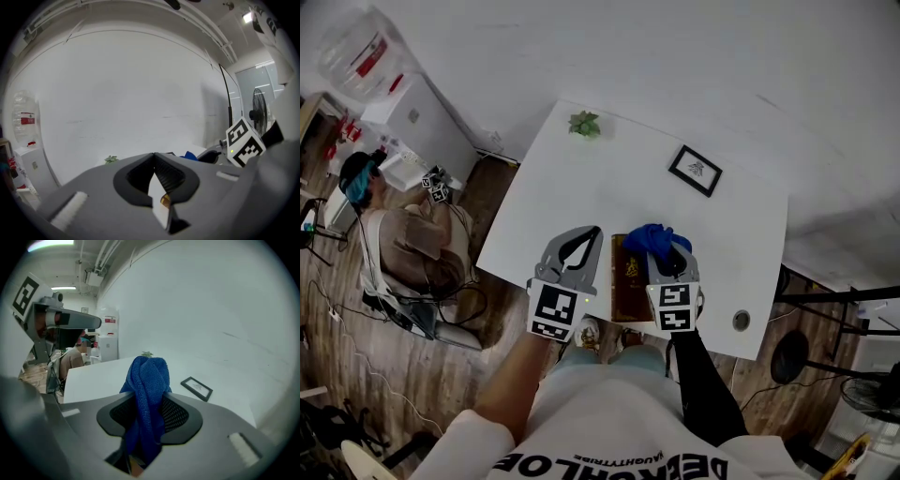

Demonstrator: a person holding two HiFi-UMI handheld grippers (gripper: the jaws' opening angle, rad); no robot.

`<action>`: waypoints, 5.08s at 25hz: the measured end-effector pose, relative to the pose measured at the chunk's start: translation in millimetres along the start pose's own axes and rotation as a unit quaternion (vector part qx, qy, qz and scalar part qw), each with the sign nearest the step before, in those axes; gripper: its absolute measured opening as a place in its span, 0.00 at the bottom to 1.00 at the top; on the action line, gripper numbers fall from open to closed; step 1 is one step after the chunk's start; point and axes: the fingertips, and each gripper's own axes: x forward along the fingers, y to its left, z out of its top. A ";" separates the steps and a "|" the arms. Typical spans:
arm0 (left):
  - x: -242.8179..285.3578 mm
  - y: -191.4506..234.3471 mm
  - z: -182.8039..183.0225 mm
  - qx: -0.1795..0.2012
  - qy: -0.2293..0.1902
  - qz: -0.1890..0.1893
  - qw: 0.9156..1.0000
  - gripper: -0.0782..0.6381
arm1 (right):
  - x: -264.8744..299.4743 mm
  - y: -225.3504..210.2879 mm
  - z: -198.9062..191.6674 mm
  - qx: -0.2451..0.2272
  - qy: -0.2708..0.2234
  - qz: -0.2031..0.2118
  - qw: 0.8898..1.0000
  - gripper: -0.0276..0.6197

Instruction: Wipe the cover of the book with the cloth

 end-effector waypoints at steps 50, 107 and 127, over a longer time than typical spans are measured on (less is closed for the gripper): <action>-27.2 -0.3 -1.0 0.000 -0.007 -0.021 1.000 0.19 | -6.0 81.9 -36.5 -0.069 0.043 0.059 0.995 0.25; -86.8 -56.9 -28.6 -0.027 0.027 0.036 0.999 0.19 | -41.5 98.3 -86.7 -0.134 0.058 0.128 0.981 0.21; -66.1 -89.2 -25.4 -0.031 0.017 0.019 0.999 0.19 | -80.0 -38.3 -144.0 -0.041 0.099 -0.021 0.994 0.21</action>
